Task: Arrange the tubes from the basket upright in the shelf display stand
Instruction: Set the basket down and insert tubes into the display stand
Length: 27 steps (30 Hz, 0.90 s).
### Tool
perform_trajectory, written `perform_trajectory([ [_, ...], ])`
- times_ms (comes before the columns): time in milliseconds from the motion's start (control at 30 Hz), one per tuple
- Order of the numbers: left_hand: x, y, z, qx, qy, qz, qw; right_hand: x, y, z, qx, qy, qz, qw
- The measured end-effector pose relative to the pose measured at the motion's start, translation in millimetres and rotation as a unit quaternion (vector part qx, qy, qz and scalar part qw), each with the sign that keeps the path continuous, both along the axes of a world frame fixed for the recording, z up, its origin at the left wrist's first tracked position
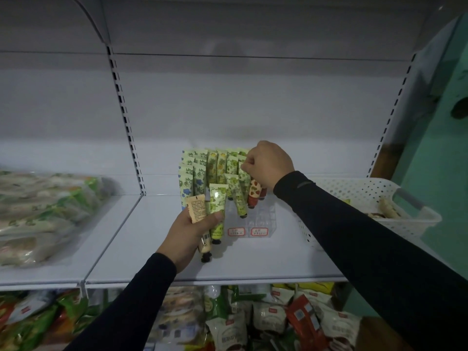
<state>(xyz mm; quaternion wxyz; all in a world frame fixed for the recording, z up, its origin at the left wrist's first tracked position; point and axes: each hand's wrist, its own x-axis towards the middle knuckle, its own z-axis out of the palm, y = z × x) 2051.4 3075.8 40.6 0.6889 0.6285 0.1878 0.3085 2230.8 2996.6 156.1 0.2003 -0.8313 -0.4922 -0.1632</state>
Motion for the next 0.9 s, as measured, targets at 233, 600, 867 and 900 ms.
perform_trajectory([
  [233, 1, 1, -2, 0.006, 0.002, 0.001, 1.0, 4, 1, -4, 0.02, 0.022, 0.001, 1.0],
  [600, -2, 0, 0, -0.009, -0.006, 0.008, 1.0, 10, -6, -9, 0.11, 0.072, 0.042, 0.99],
  [867, -3, 1, -1, -0.009, -0.014, 0.008, 1.0, -11, -11, -18, 0.047, 0.039, 0.112, 0.992],
  [900, -4, 1, -1, -0.01, -0.013, 0.008, 1.0, -12, -10, -20, 0.038, 0.042, 0.112, 0.992],
])
